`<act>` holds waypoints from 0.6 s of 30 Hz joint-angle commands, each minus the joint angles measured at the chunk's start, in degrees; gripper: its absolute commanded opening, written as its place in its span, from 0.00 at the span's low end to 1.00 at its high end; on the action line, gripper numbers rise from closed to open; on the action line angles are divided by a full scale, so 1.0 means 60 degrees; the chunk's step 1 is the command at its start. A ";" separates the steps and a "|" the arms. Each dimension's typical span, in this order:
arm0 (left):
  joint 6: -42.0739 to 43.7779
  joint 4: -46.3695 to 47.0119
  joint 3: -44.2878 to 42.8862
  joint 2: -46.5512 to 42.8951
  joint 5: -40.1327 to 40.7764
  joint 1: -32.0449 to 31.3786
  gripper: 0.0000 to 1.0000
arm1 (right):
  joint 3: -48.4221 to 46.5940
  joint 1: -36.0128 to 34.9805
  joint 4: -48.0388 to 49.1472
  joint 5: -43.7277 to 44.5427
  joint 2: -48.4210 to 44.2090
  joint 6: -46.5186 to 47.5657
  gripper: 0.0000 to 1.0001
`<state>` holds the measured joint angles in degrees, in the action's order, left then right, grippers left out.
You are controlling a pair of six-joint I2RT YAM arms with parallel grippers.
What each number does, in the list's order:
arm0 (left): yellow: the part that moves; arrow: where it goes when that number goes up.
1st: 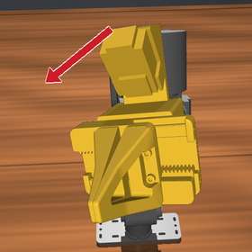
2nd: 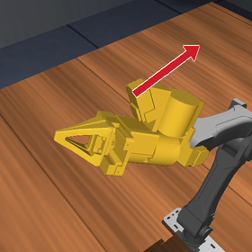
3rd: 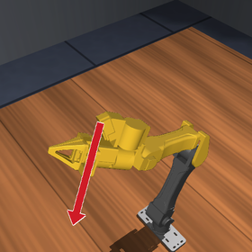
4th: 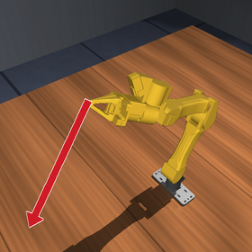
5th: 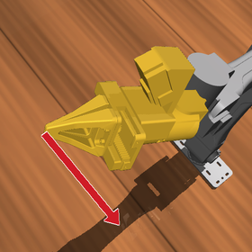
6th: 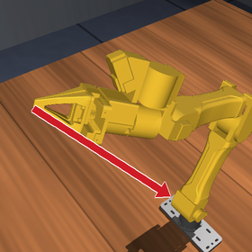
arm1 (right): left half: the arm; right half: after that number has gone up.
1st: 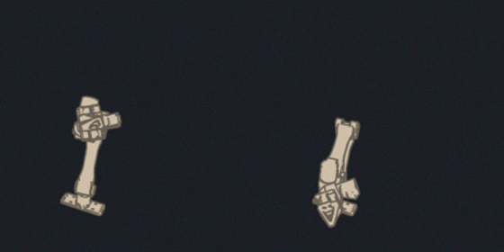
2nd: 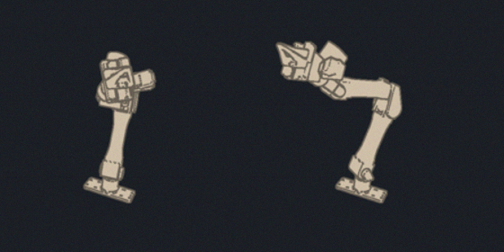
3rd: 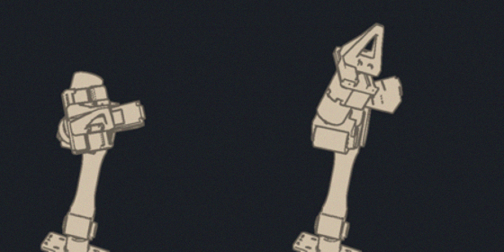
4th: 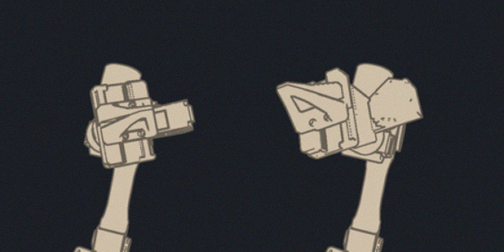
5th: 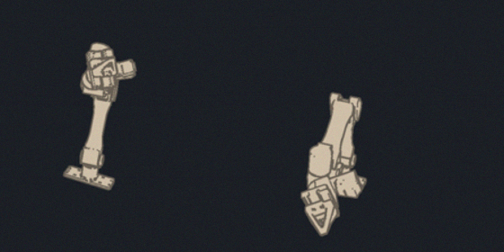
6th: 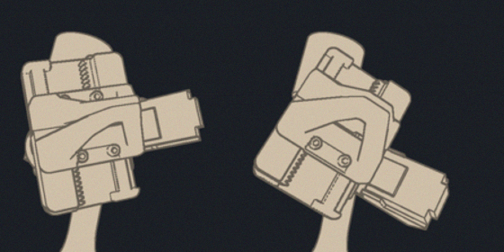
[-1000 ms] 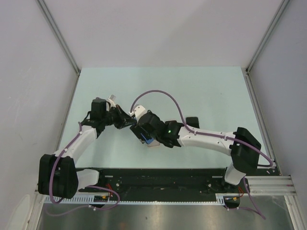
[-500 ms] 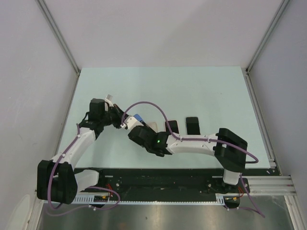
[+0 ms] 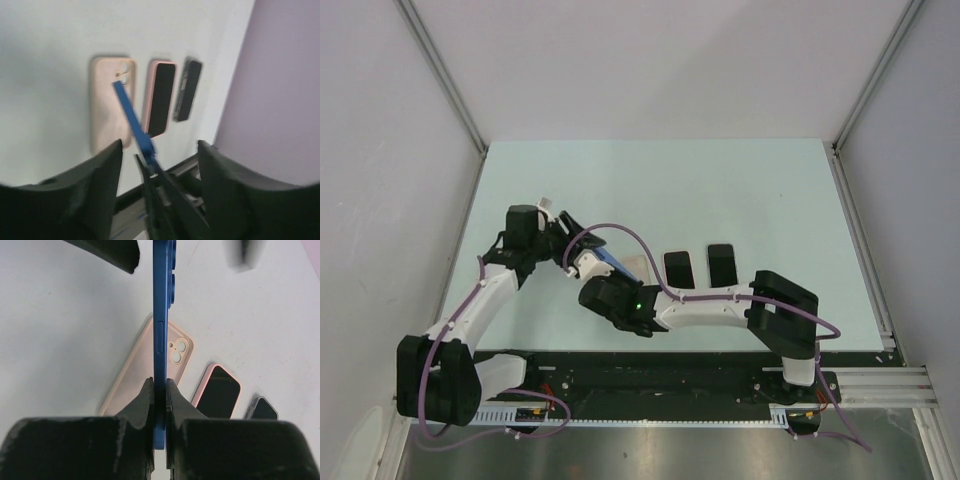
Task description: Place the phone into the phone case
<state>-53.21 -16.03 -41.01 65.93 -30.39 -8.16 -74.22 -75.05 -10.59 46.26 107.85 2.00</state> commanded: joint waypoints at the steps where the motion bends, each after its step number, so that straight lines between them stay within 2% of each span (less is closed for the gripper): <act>1: 0.0474 0.0255 -0.0884 -0.0456 -0.0282 0.0042 0.77 | -0.0316 0.0100 0.0052 0.0245 -0.0133 -0.0289 0.00; 2: 0.0692 0.0226 -0.1043 -0.0514 -0.0165 0.0042 0.85 | -0.0316 0.0144 -0.0036 -0.0118 -0.0293 -0.0507 0.00; 4: 0.1030 -0.0125 -0.1293 -0.0530 -0.0077 0.0042 0.90 | -0.0316 0.0333 -0.0372 -0.0806 -0.0455 -0.0902 0.00; 7: 0.2097 -0.0856 -0.1879 -0.0442 0.0318 0.0057 0.93 | -0.0316 0.0917 -0.1017 -0.2210 -0.0850 -0.1779 0.00; 11: 0.2716 -0.1735 -0.2363 -0.0412 0.1211 0.0071 0.90 | -0.0083 0.1738 -0.1384 -0.4073 -0.1581 -0.2456 0.00; 16: 0.2658 -0.1343 -0.1750 -0.0953 0.1462 0.0115 0.83 | 0.0794 0.3027 -0.0829 -0.7247 -0.2213 -0.3364 0.00; 18: 0.2643 -0.1050 -0.1296 -0.1115 0.1447 0.0115 0.78 | 0.0957 0.3526 -0.0580 -0.7868 -0.2287 -0.3760 0.00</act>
<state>-39.40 -23.55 -51.94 62.57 -23.53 -8.01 -70.50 -58.72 -18.39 13.85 98.10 -13.82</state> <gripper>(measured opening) 0.821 0.062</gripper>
